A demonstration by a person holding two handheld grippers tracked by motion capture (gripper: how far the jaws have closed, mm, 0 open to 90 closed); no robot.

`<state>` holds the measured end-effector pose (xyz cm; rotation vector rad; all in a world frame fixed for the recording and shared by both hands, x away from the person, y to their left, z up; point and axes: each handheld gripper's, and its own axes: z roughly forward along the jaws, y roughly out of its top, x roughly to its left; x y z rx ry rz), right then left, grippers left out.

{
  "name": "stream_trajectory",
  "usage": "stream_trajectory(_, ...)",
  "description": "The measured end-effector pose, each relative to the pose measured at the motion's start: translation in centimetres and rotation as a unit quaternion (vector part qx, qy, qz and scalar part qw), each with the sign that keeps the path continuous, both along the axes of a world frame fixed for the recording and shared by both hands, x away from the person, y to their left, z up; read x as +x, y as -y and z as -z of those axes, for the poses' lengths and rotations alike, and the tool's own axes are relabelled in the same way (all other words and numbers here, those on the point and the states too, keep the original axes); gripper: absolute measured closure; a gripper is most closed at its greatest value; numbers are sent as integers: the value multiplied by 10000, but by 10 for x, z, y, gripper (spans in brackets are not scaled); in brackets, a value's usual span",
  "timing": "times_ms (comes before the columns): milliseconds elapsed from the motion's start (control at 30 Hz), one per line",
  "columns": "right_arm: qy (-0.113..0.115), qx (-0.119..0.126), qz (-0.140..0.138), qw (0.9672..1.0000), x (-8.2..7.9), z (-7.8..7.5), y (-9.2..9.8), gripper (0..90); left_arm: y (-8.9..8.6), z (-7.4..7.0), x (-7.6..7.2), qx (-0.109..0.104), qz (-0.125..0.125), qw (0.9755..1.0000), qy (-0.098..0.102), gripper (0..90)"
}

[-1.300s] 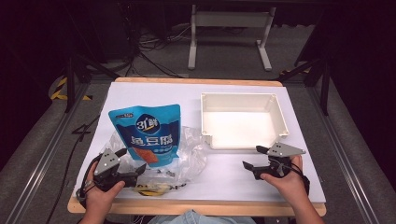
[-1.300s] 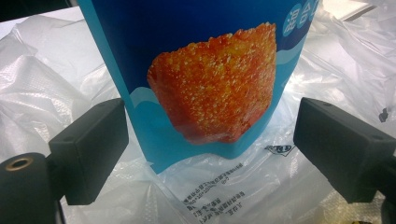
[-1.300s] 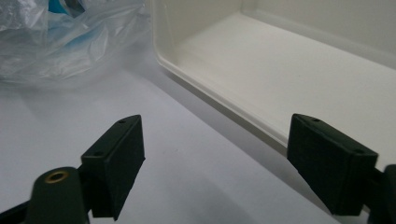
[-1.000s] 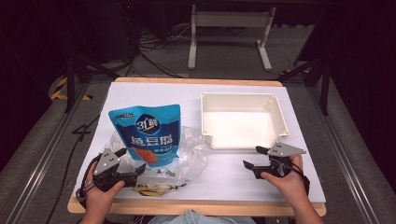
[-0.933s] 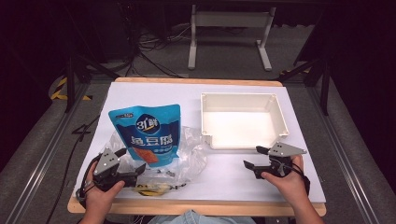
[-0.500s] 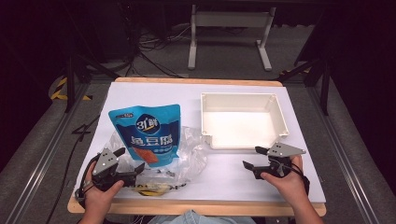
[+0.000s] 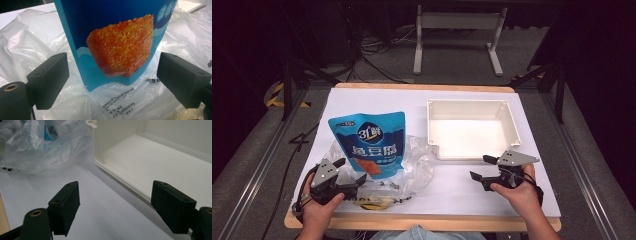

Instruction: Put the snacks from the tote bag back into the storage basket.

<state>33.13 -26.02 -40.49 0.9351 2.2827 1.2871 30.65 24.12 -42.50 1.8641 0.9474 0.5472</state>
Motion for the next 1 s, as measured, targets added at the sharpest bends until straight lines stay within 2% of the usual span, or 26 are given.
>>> stream_trajectory(67,42,57,-31,10000,1,-5,-1,240,0,0,0,-34,-10,10000,-3,115)
stream_trajectory(400,204,41,-232,9995,5,-30,-11,239,0,0,-1,-26,-42,10000,-14,114)
stream_trajectory(533,215,121,-293,9993,7,-39,-14,238,1,0,0,-8,-44,10000,-15,115)
stream_trajectory(667,262,97,-358,9990,10,-49,-19,238,0,0,0,-17,-39,10000,-13,114)
stream_trajectory(1000,357,103,-581,9976,15,-63,-33,235,0,0,0,-37,-44,10000,-22,115)
